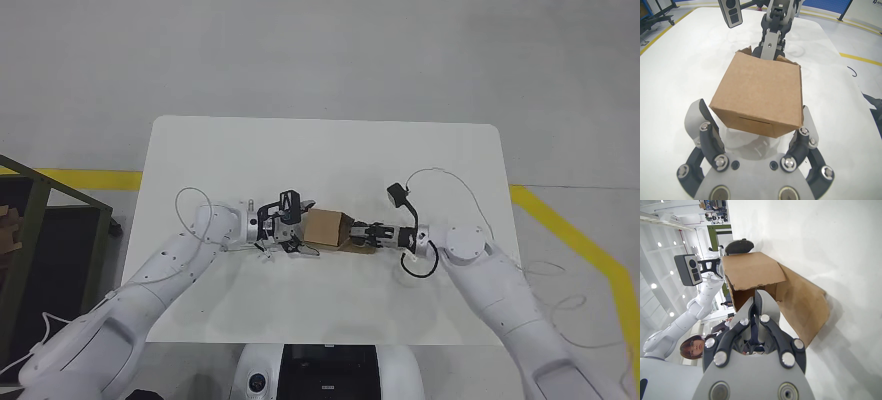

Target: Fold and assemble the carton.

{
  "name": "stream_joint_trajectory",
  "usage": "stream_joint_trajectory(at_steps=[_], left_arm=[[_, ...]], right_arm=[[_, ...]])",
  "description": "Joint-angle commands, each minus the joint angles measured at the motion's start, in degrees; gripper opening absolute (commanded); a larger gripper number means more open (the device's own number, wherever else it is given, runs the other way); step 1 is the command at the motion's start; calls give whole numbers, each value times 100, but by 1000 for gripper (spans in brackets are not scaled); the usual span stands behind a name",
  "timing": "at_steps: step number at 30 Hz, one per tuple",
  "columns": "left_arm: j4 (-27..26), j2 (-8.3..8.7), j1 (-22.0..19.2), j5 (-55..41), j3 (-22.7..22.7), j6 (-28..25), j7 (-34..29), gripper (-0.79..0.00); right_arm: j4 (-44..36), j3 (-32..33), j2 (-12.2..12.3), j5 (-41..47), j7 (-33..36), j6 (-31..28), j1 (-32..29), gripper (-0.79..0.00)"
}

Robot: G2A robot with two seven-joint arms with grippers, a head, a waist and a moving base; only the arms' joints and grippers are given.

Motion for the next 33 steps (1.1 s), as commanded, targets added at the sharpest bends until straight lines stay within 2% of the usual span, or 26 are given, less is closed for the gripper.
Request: stream_joint_trajectory(at_steps=[1, 8, 20, 33], left_arm=[[19, 1, 4, -5, -16, -2, 22, 0], [41, 4, 31, 36, -47, -2, 69, 0], [20, -8, 50, 76, -72, -20, 89, 0], [11, -44, 23, 97, -67, -49, 55, 0]], right_arm=[[63, 65, 9, 9, -103, -31, 9, -785], [23, 121, 1, -69, -291, -62, 104, -785], [109, -247, -137, -74, 46, -35, 267, -785], [624, -720, -445, 412, 184, -78, 580, -785]])
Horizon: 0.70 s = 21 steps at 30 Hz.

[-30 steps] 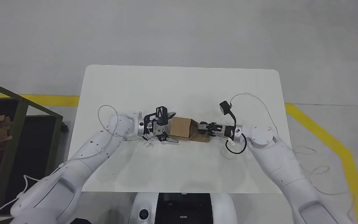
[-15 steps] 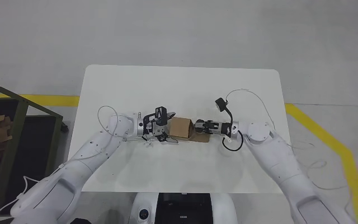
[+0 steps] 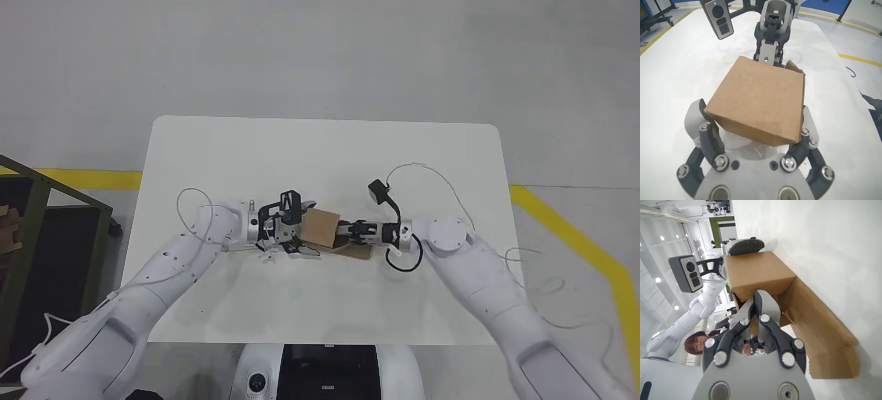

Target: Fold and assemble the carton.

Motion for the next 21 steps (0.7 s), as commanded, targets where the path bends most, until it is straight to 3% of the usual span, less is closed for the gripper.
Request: stream_joint_trajectory(at_steps=[1, 11, 17, 21], left_arm=[[-4, 1, 3, 14, -8, 0, 4, 0], [21, 0, 20, 28, -40, -32, 23, 0], [53, 7, 32, 53, -69, -37, 66, 0], [55, 11, 45, 76, -82, -34, 90, 0]], right_arm=[[103, -58, -46, 59, 14, -38, 54, -785], [586, -35, -131, 260, 134, -354, 209, -785], [418, 481, 109, 93, -30, -441, -8, -785], [-106, 788, 302, -198, -8, -151, -348, -785]])
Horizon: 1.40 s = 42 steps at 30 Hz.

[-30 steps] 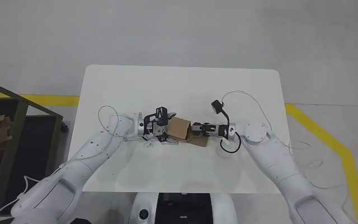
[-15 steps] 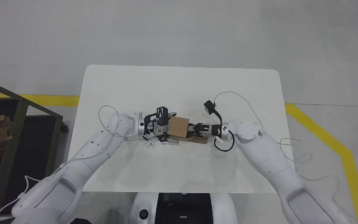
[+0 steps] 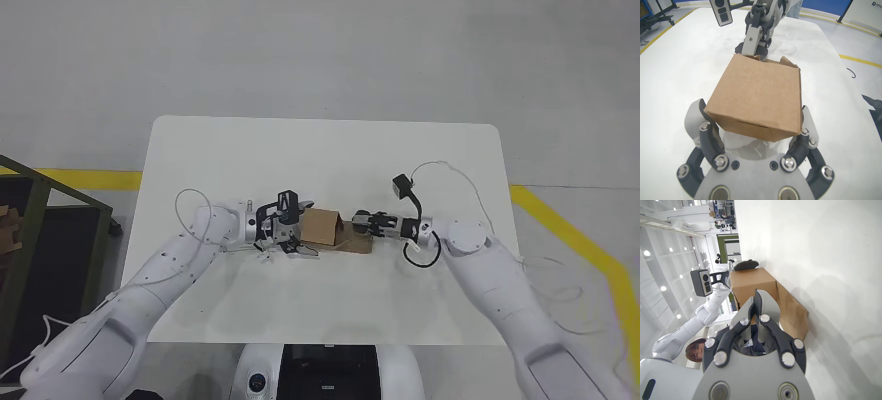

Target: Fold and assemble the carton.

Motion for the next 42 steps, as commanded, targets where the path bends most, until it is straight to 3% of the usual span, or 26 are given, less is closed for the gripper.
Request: stream_joint_trajectory(at_steps=[1, 7, 11, 42], left_arm=[[3, 2, 7, 7, -9, 10, 8, 0], [-9, 4, 27, 15, -30, 21, 12, 0], [-16, 7, 36, 24, -45, 14, 14, 0], [-76, 18, 58, 55, -137, -51, -38, 0]], right_arm=[[-325, 122, 85, -162, 17, 195, -193, -785], [-1083, 257, 208, -416, -35, 676, -670, -785], [-1221, 265, 210, -342, -111, 680, -776, -785], [-260, -611, -287, 242, -191, 205, -60, -785]])
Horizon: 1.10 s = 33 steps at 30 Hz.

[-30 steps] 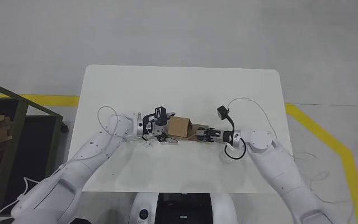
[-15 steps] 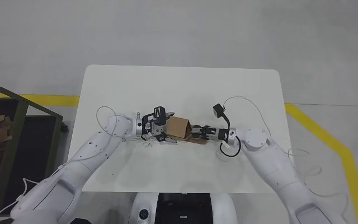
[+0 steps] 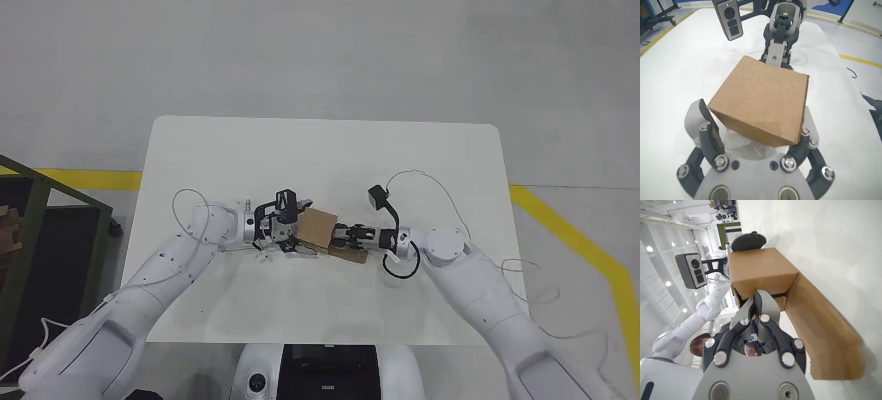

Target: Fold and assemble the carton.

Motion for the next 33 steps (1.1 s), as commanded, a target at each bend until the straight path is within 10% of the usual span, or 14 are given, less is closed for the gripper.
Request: stream_joint_trajectory(at_steps=[1, 22, 33], left_arm=[[-1, -1, 1, 2, -1, -3, -3, 0], [2, -26, -5, 40, 27, -37, 6, 0], [43, 3, 12, 90, -44, 1, 115, 0]], right_arm=[[87, -50, -38, 49, 8, -41, 49, -785], [764, -414, -382, 370, 175, -334, 394, -785], [250, 159, -81, -28, 156, -315, 62, -785]])
